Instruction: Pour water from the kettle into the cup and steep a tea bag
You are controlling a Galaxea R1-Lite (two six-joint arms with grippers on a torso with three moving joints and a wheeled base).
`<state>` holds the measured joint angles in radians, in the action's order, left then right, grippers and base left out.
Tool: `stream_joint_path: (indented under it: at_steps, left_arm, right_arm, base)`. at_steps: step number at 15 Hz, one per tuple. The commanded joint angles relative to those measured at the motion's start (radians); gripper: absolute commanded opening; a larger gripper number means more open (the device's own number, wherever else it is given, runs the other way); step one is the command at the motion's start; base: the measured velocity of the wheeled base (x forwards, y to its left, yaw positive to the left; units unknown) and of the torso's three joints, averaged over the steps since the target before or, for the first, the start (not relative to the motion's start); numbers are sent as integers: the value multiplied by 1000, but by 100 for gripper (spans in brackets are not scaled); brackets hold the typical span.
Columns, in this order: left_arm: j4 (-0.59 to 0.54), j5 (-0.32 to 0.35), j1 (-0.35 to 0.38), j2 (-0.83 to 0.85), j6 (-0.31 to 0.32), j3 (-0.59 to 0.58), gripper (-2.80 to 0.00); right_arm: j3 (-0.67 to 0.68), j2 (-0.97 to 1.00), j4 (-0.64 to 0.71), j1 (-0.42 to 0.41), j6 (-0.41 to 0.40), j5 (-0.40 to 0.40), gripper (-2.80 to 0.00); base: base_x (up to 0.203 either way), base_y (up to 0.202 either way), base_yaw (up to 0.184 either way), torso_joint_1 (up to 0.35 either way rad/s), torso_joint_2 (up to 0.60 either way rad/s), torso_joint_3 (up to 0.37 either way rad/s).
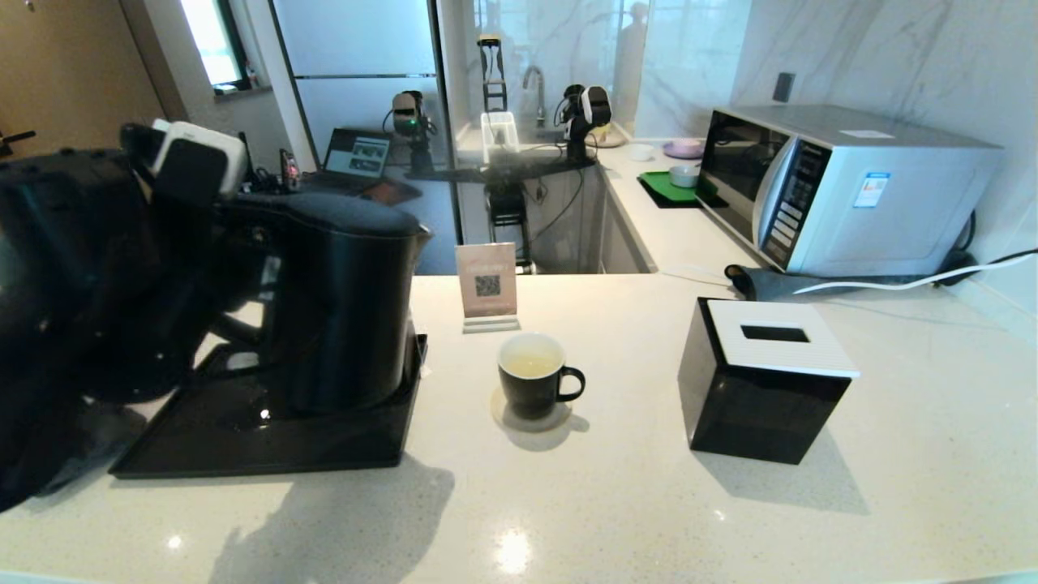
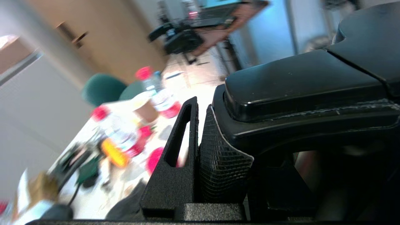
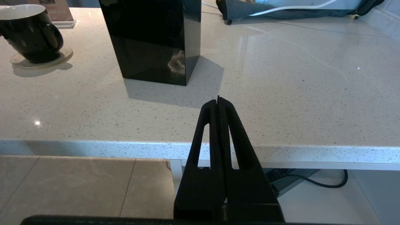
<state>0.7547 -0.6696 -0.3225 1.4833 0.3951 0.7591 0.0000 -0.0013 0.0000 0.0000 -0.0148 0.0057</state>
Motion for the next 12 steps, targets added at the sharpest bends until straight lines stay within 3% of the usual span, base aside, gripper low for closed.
stream_joint_path:
  at_steps: [1, 7, 12]
  left_arm:
    - [6, -4, 69, -79, -16, -28, -280]
    - [7, 14, 302, -151, -92, -67, -280]
    - [10, 107, 526, -153, -139, -77, -280]
  right_arm:
    - [0, 1, 0, 0, -1, 0, -280]
    - [0, 1, 0, 0, -1, 0, -280]
    - [0, 1, 0, 0, -1, 0, -280]
  base:
    - [0, 0, 0, 0, 0, 0]
    - [0, 0, 0, 0, 0, 0]
    - [0, 0, 0, 0, 0, 0]
